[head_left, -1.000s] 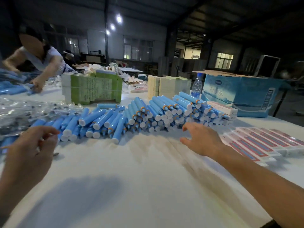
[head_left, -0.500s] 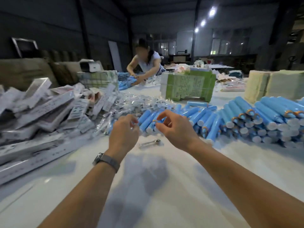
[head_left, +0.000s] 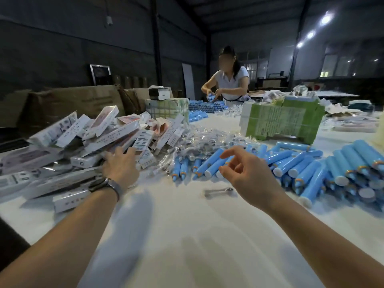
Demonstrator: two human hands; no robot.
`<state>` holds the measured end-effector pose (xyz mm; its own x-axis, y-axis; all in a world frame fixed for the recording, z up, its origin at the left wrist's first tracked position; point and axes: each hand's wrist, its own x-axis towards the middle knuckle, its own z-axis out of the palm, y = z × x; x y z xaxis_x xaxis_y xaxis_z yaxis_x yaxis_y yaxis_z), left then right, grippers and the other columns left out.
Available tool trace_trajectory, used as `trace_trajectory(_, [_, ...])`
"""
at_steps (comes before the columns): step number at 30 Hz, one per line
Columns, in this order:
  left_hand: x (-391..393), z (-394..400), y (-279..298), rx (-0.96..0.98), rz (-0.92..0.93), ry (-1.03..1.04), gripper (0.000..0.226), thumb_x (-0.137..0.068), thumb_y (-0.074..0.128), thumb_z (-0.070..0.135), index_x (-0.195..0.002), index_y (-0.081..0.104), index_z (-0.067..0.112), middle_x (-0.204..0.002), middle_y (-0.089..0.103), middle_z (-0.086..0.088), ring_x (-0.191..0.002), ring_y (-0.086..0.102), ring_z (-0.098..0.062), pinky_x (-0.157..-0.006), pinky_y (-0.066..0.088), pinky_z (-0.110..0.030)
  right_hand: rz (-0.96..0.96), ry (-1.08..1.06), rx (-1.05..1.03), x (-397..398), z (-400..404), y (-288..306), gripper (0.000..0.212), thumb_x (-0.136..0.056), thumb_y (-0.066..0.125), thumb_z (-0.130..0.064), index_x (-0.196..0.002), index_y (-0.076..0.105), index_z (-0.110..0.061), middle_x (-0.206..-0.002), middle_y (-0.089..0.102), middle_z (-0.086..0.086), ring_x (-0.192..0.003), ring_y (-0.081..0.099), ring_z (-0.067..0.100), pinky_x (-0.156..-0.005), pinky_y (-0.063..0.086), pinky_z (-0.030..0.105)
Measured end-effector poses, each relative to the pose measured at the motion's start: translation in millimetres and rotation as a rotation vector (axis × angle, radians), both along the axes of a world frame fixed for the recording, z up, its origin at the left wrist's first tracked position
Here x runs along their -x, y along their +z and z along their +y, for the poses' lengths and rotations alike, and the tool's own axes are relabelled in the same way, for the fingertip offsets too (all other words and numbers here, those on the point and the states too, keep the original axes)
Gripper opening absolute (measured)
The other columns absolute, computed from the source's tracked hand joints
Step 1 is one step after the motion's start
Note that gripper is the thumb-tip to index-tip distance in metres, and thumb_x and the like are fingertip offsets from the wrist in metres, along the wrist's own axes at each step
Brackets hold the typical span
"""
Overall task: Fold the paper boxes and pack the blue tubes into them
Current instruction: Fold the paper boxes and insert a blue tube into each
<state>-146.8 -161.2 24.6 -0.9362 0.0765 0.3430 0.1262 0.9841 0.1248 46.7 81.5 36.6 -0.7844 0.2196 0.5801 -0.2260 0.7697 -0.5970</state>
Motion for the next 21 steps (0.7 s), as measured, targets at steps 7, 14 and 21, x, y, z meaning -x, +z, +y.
trace_trajectory(7, [1, -64, -14, 0.036, -0.218, 0.173, 0.054, -0.089, 0.047, 0.060, -0.134, 0.035, 0.034, -0.154, 0.027, -0.015, -0.139, 0.022, -0.051, -0.109, 0.021, -0.071, 0.011, 0.009, -0.008, -2, -3, 3, 0.021, -0.085, 0.065, -0.020, -0.089, 0.057, -0.040, -0.071, 0.060, -0.026, -0.059, 0.055, 0.001, -0.060, 0.043, 0.027])
trace_trajectory(14, [0, -60, -5, 0.066, -0.105, -0.028, 0.032, -0.094, 0.052, 0.017, -0.124, 0.053, 0.028, -0.123, 0.057, -0.006, -0.114, 0.052, -0.036, -0.094, 0.050, -0.046, -0.030, 0.028, -0.022, -1, -7, -1, 0.018, -0.086, 0.065, -0.021, -0.093, 0.059, -0.036, -0.070, 0.060, -0.025, -0.058, 0.055, 0.003, -0.063, 0.044, 0.028])
trace_trajectory(21, [-18, -11, 5, 0.115, 0.249, -0.070, 0.027, -0.098, 0.047, 0.017, -0.117, 0.059, 0.032, -0.111, 0.067, 0.000, -0.101, 0.055, -0.027, -0.091, 0.038, -0.048, -0.026, 0.043, -0.034, -1, -9, -1, 0.024, -0.086, 0.065, -0.020, -0.091, 0.056, -0.042, -0.073, 0.060, -0.026, -0.059, 0.056, 0.002, -0.060, 0.042, 0.025])
